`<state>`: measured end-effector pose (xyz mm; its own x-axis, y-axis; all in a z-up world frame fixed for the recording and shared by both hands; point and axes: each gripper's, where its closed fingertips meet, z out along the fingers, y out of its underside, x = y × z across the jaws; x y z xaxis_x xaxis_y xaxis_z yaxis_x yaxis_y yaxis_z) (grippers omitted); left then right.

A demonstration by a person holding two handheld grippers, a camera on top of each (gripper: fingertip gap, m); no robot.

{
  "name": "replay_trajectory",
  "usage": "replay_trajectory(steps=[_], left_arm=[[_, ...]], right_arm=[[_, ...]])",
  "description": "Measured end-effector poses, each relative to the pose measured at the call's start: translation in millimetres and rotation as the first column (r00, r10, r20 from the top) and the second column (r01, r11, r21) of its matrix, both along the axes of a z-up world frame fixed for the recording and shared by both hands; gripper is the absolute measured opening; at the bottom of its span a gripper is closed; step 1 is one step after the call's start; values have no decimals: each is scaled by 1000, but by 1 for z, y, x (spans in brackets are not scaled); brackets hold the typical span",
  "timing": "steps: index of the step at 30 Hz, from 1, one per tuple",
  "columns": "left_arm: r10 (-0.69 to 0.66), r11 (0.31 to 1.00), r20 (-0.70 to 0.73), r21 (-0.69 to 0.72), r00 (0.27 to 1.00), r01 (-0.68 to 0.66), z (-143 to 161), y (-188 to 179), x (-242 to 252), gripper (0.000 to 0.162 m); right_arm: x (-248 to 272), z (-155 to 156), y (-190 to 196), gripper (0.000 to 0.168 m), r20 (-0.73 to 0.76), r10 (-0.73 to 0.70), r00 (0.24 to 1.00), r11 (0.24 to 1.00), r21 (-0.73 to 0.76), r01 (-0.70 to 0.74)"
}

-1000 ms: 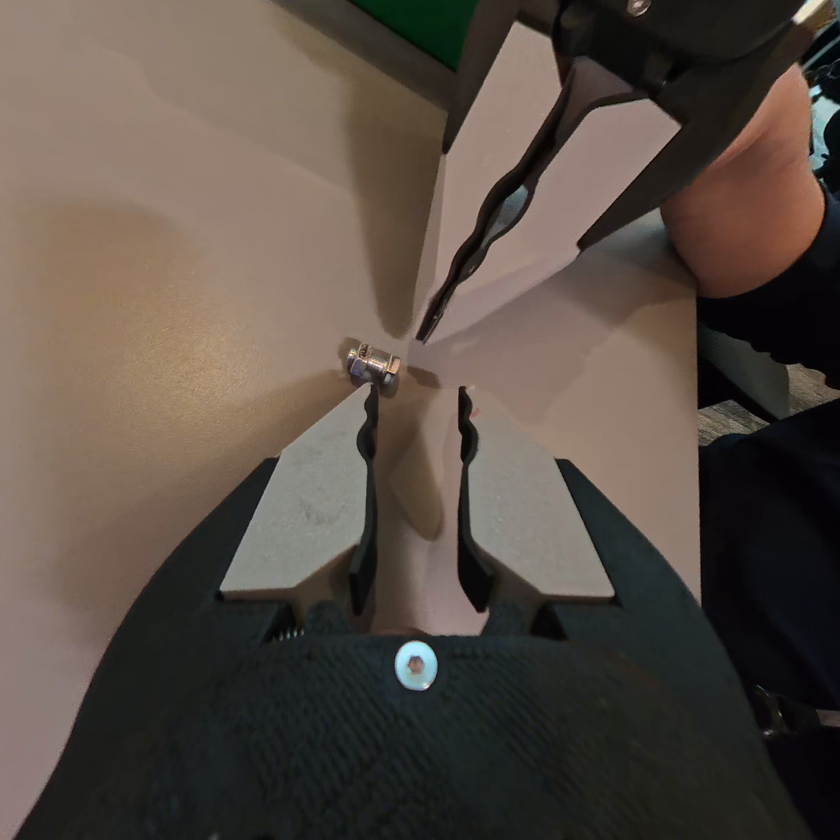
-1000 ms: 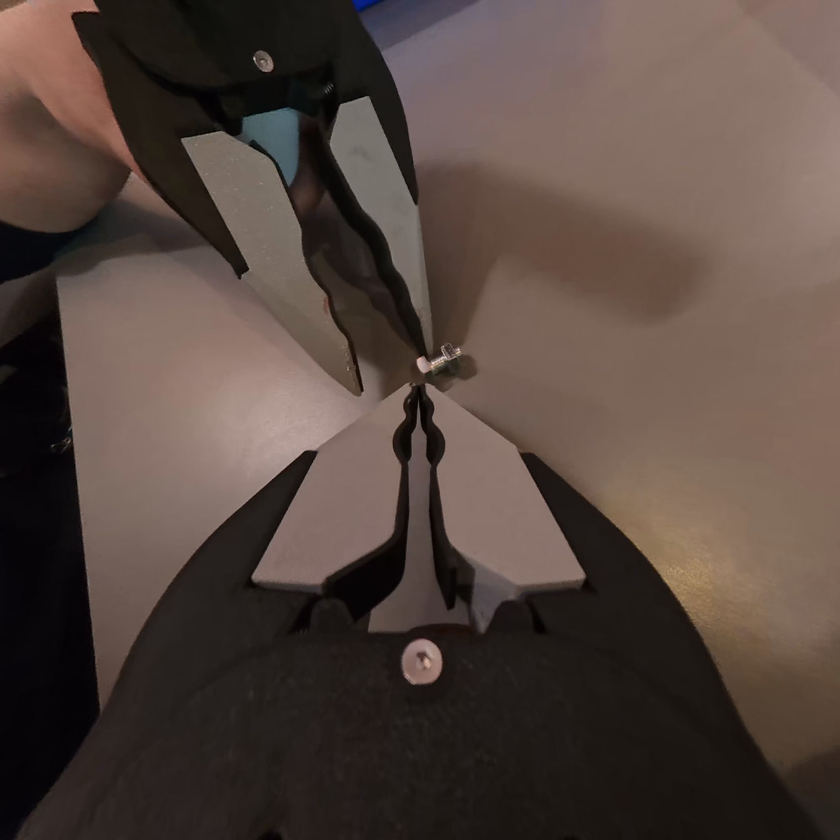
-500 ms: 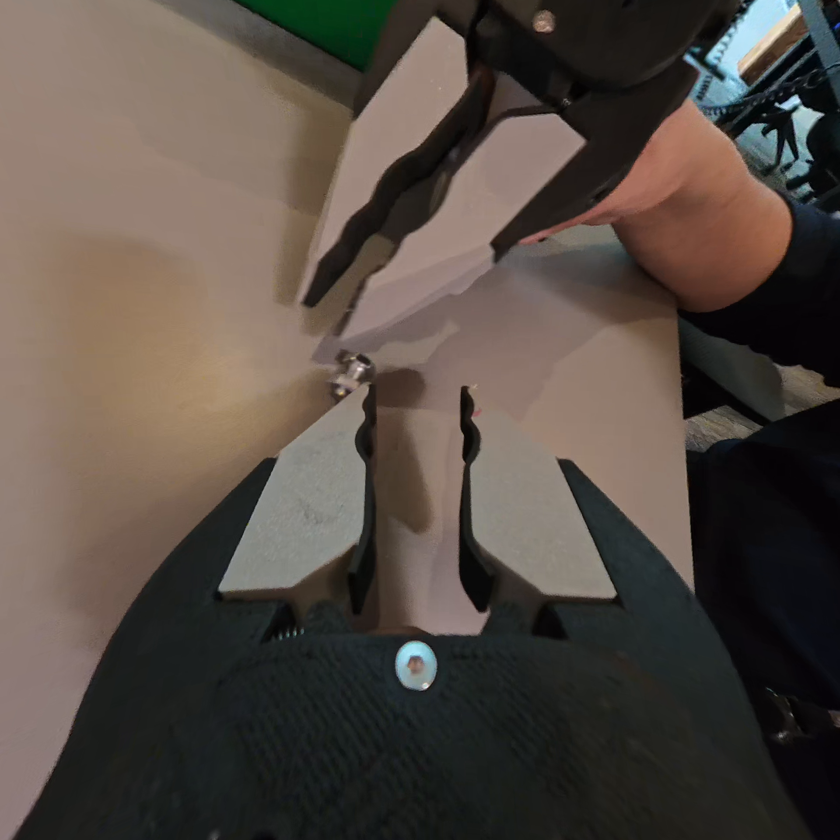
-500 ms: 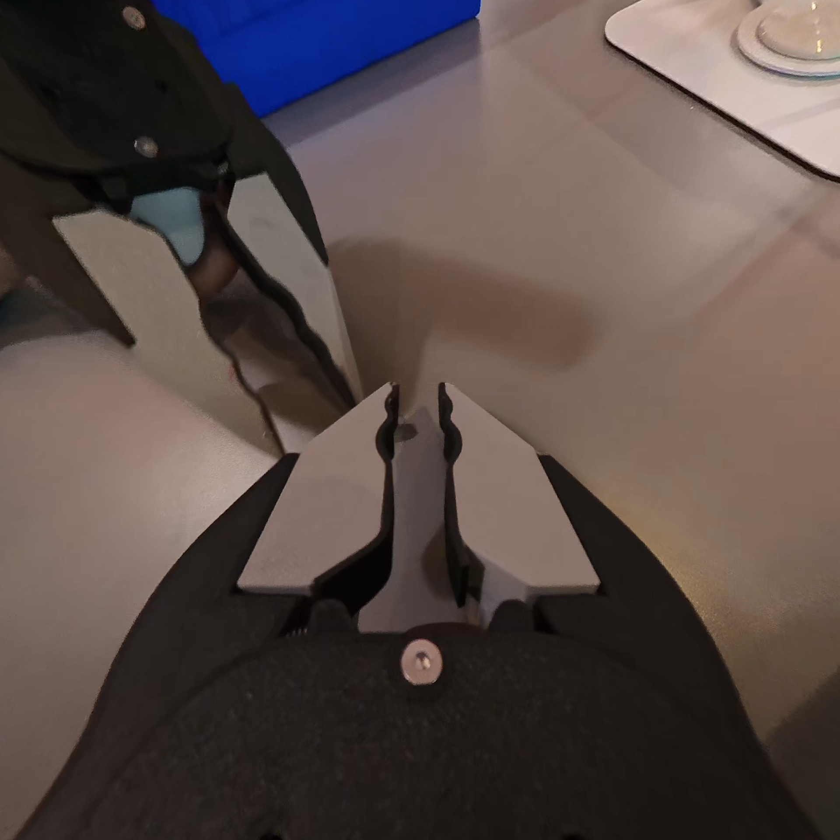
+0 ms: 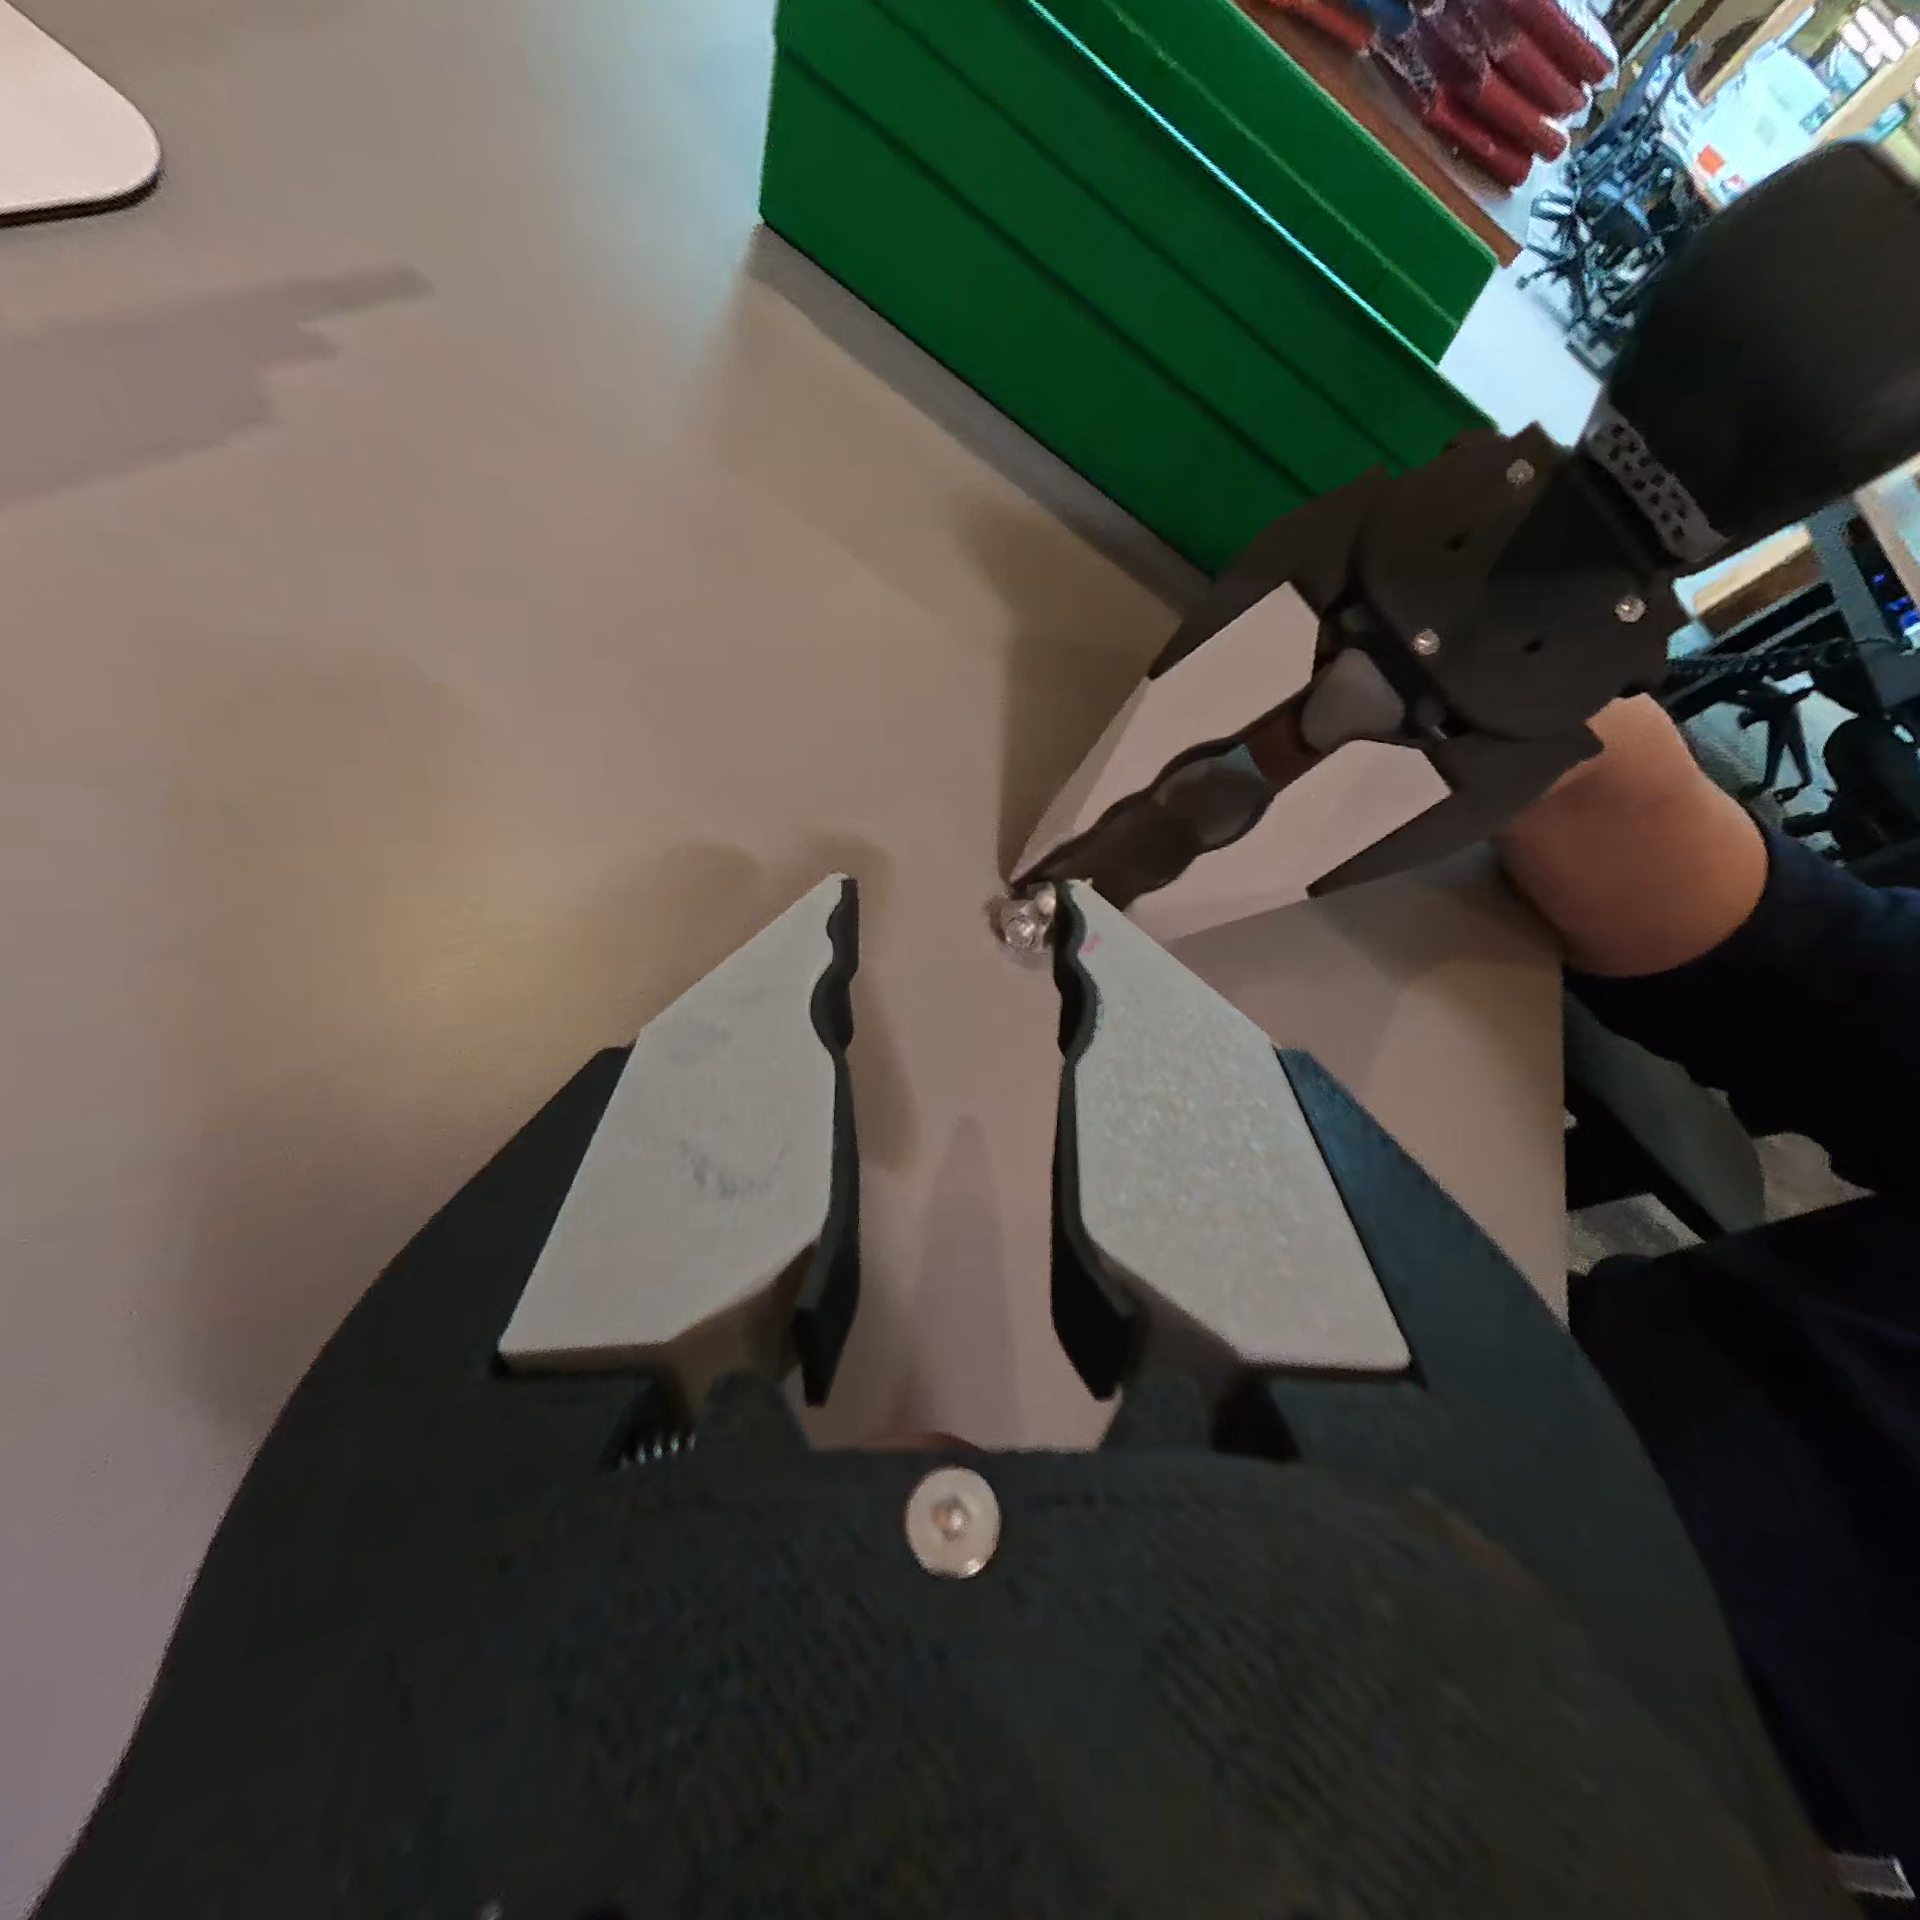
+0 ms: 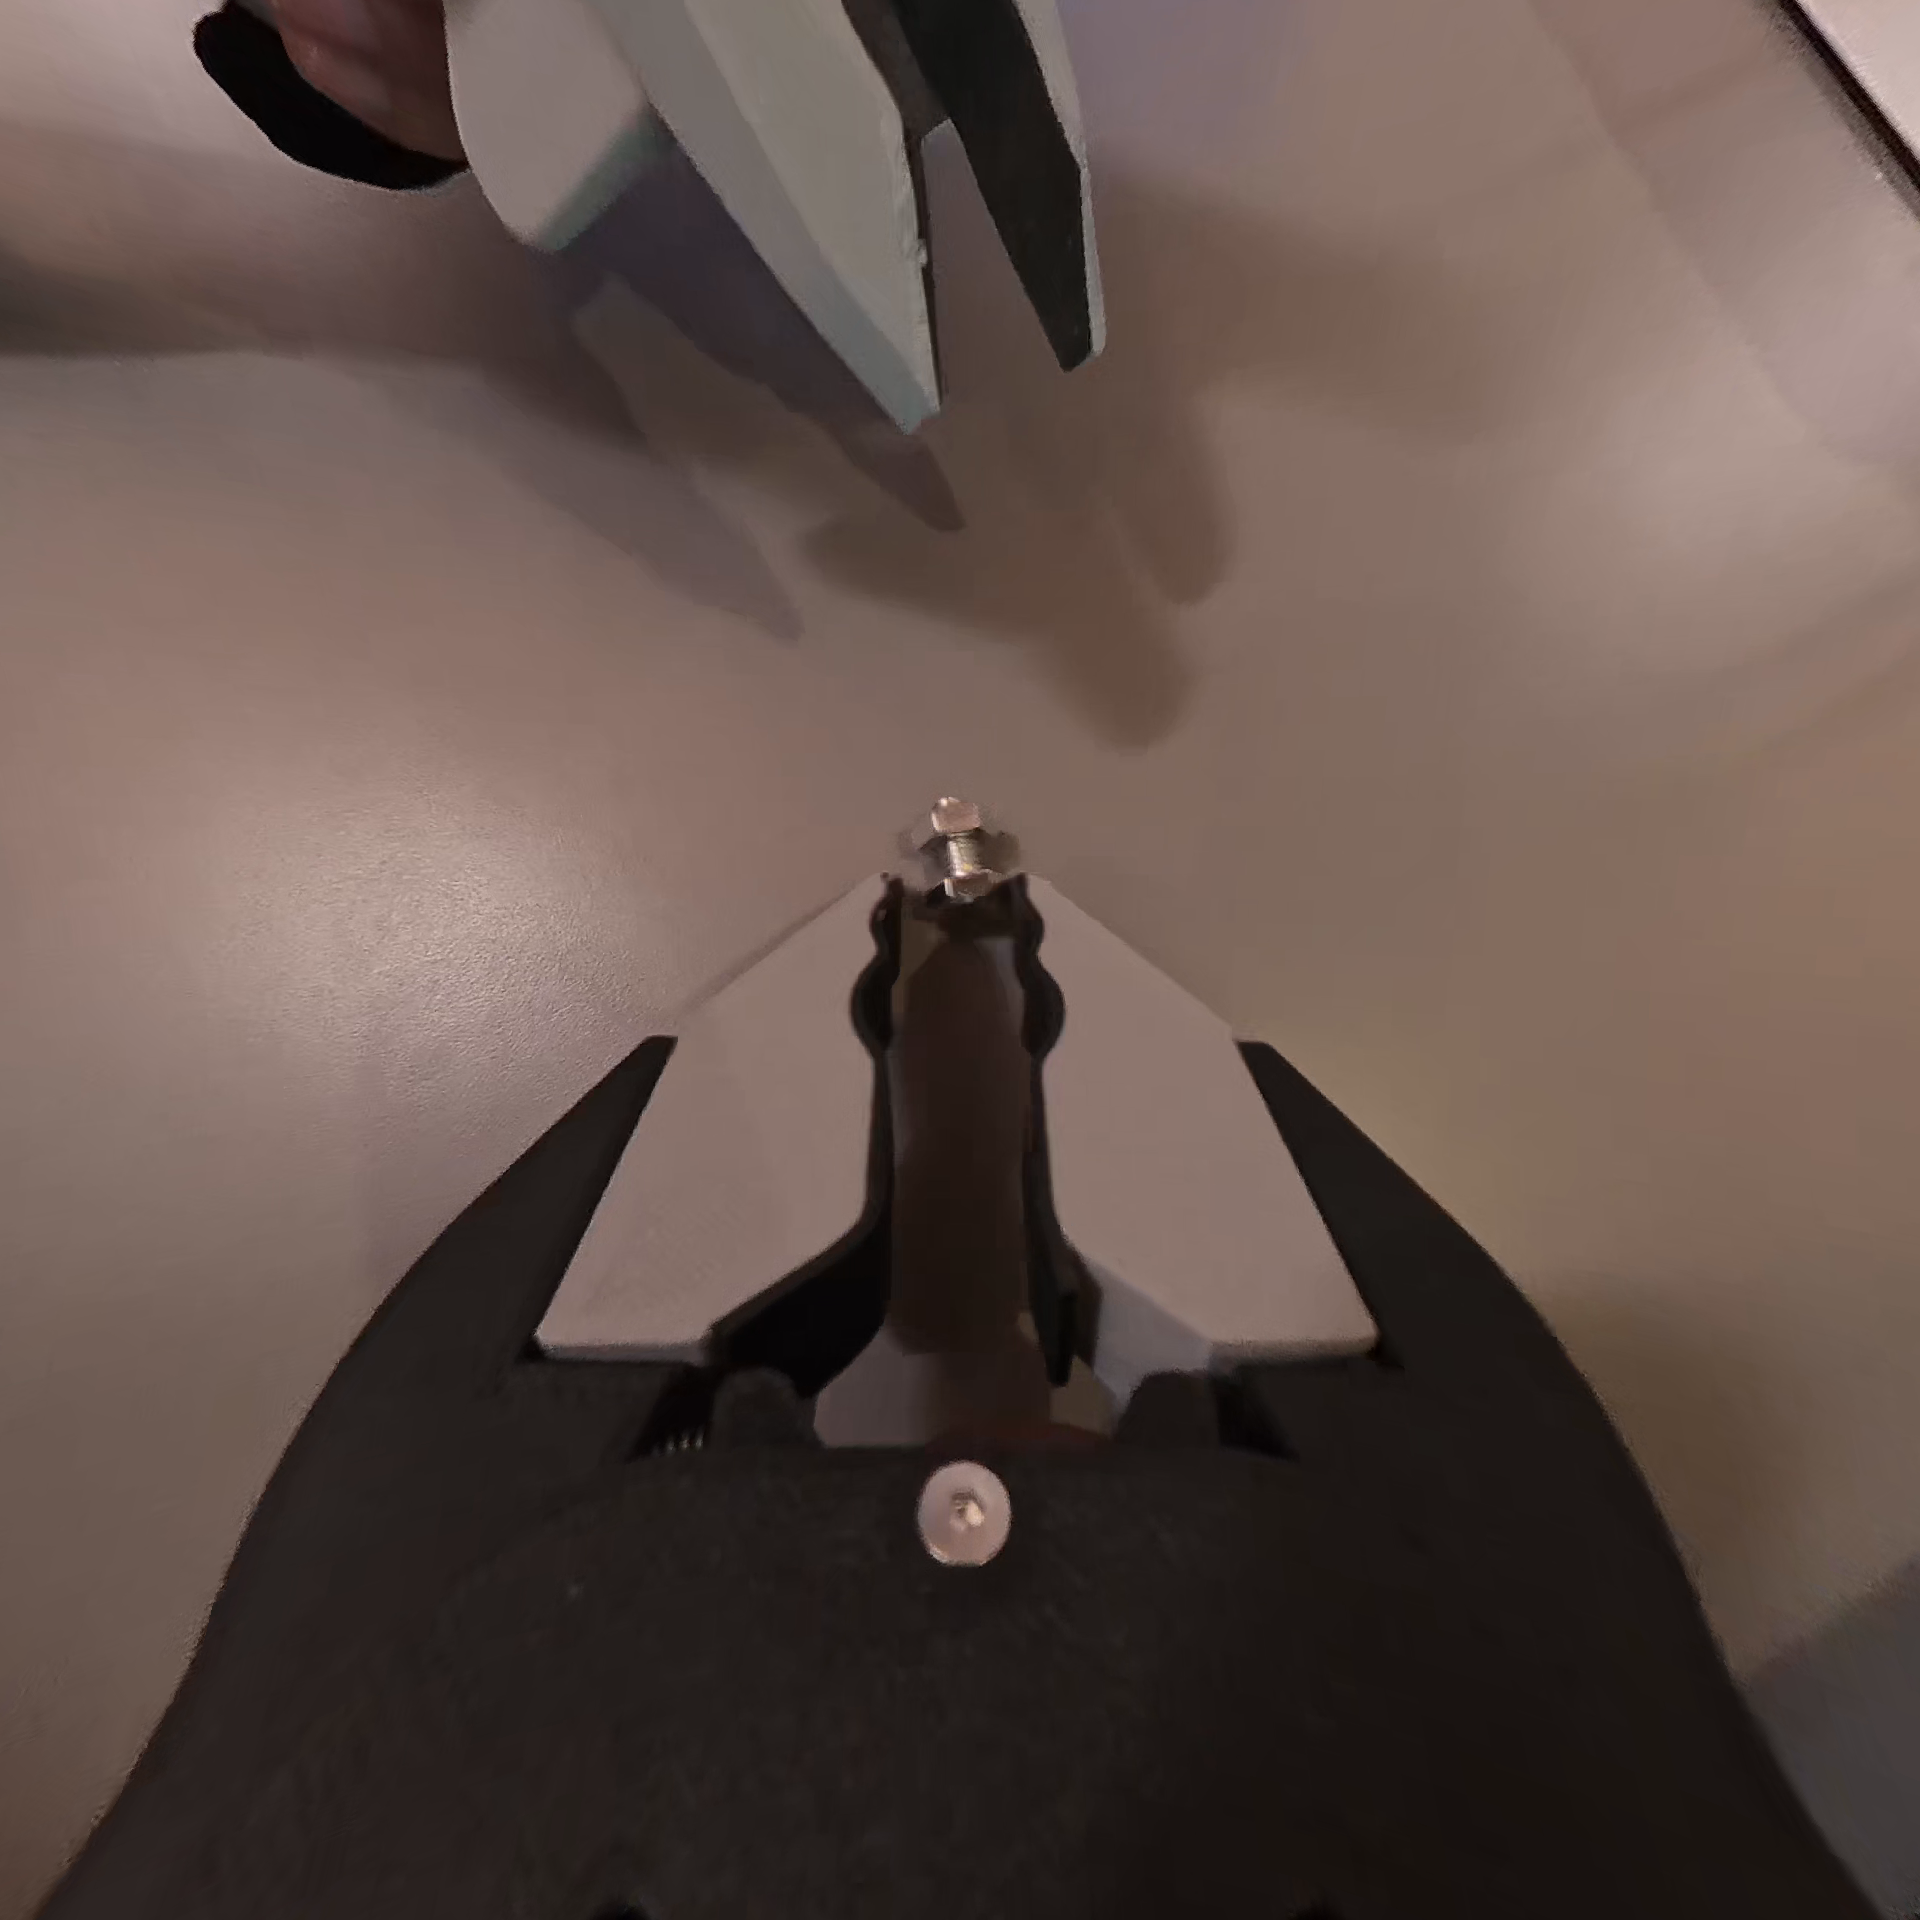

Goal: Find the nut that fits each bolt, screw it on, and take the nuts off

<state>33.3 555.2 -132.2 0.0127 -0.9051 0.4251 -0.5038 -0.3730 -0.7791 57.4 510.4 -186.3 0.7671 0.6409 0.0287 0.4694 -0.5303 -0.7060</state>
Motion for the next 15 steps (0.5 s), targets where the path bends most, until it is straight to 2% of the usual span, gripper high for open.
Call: replay_trajectory(steps=[1,5,10,15], left_arm=[[-12,1000,-5,7,1000,12,-1,-3,0,36],[-39,998,-20,55,999,40,-3,-6,0,38],[-88,994,37,73,995,85,7,-15,2,39],[-143,988,30,55,989,142,2,-27,5,39]], right_arm=[[-2,0,-1,13,-6,17,1000,1000,3,-17],[-7,9,0,13,-83,23,996,1000,9,-23],[-11,53,0,13,-341,34,939,997,82,-7],[-5,80,3,13,-479,28,878,990,136,43]])
